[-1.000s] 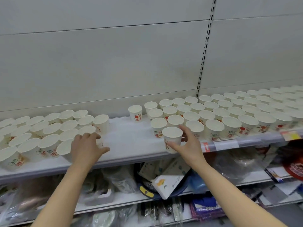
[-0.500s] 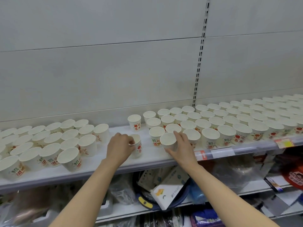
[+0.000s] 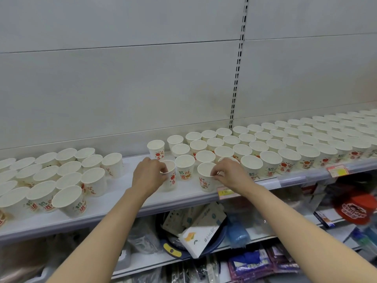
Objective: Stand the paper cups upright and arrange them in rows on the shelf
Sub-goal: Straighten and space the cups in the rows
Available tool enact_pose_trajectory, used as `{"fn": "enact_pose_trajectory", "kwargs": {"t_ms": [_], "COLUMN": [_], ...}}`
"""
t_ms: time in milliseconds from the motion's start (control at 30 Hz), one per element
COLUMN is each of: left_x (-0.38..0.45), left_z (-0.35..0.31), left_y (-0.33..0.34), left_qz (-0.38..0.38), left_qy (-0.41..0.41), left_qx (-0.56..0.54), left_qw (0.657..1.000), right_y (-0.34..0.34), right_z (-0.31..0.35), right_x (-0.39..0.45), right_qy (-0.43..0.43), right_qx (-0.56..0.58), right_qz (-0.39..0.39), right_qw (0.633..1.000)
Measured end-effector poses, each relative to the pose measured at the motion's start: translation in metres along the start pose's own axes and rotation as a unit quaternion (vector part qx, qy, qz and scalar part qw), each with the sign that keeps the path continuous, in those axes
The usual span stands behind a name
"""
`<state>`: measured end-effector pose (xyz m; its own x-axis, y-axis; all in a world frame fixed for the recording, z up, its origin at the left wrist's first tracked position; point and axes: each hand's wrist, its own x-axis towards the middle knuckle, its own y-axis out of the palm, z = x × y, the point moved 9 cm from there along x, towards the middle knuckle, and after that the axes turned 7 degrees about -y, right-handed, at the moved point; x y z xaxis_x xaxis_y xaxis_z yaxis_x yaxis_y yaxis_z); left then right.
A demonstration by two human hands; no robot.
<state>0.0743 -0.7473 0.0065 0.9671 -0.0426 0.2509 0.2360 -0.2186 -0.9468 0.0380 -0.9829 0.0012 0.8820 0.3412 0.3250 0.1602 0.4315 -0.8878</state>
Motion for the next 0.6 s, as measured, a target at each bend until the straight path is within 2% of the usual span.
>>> {"fn": "enact_pose_trajectory", "kwargs": {"t_ms": [367,500,600], "left_x": [-0.002,-0.008,-0.017], "left_z": [-0.007,0.000,-0.007], "left_y": [0.005,-0.003,-0.008], "left_qz": [0.022,0.009,0.012], "left_qy": [-0.005,-0.005,0.024], "left_qx": [-0.002,-0.002,-0.026], "left_qw": [1.000,1.000,0.999], "right_y": [0.004,-0.006,-0.006], "right_z": [0.020,0.013,0.024], "right_x": [0.002,0.004,0.021], "right_qy": [-0.021,-0.032,-0.071], "right_qx": [-0.079,-0.049,-0.017], "right_qz": [-0.039,-0.093,-0.078], "right_qw": [0.996,0.994,0.994]}}
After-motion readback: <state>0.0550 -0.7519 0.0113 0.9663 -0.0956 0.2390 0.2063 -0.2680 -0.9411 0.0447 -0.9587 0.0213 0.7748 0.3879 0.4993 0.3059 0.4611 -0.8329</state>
